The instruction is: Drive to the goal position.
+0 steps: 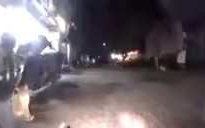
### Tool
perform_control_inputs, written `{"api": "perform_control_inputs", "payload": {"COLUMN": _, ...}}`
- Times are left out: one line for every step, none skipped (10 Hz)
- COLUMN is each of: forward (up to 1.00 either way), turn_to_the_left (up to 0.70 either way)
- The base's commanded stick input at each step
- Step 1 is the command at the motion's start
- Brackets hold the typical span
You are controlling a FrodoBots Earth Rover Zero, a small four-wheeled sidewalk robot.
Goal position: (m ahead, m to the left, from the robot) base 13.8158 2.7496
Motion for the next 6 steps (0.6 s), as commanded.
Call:
{"api": "perform_control_inputs", "payload": {"forward": 1.00, "turn_to_the_left": 0.00}}
{"api": "perform_control_inputs", "payload": {"forward": 1.00, "turn_to_the_left": 0.00}}
{"api": "perform_control_inputs", "payload": {"forward": 1.00, "turn_to_the_left": 0.00}}
{"api": "perform_control_inputs", "payload": {"forward": 1.00, "turn_to_the_left": 0.00}}
{"api": "perform_control_inputs", "payload": {"forward": 1.00, "turn_to_the_left": 0.00}}
{"api": "perform_control_inputs", "payload": {"forward": 1.00, "turn_to_the_left": 0.00}}
